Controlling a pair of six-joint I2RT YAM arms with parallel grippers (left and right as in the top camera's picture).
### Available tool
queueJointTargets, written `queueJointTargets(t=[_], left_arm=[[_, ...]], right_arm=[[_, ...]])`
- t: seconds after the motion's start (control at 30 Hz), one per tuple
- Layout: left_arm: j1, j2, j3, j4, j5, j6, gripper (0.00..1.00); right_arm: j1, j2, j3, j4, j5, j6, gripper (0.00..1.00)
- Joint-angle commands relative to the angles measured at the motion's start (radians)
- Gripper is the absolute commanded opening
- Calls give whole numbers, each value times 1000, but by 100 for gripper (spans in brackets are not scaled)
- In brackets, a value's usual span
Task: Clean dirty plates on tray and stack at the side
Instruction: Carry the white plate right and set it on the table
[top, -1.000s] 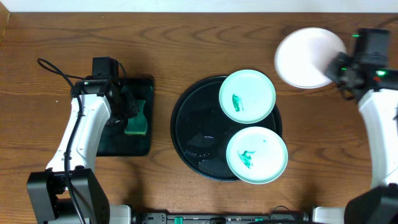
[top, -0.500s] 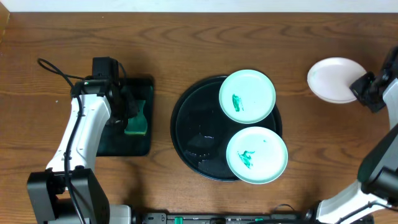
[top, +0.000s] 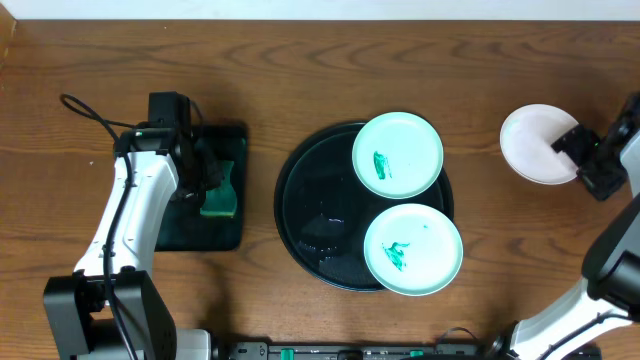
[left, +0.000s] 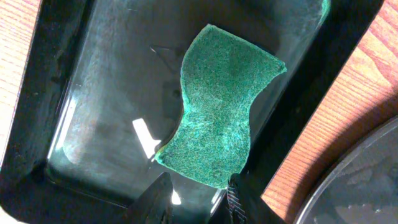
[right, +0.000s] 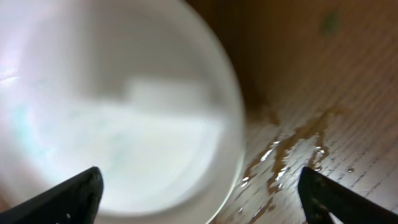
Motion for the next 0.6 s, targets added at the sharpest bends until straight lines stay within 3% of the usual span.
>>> queueJointTargets(t=[0.0,0.17,0.27,0.33,0.37,0.43,0.47,0.57], left_arm=[[1,-2,16,-2,-15,-8,31],[1,23,13,18,-61,-9,31],[1,72,9,51,-60,1,35],[1,102,9,64,-60,10,37],[1,122,9,71,-53,10,37],[1,148,9,74,-35,10,37],[1,158,9,74,-34,10,37],[-1,168,9,71,-34,10,37]], right_arm=[[24,-183,8,5,-122,-110,99],[120,-335,8,-96,-166,-201,75],[214,-357,8,-183,-166,-240,75],[277,-345,3,-209,-166,-263,86],[313,-335,-2,-218,-166,-278,86],[372,-307,-8,-227,-165,-280,73],[398,-289,-9,-225,-164,-279,72],[459,-231,-9,-185,-151,-279,76]])
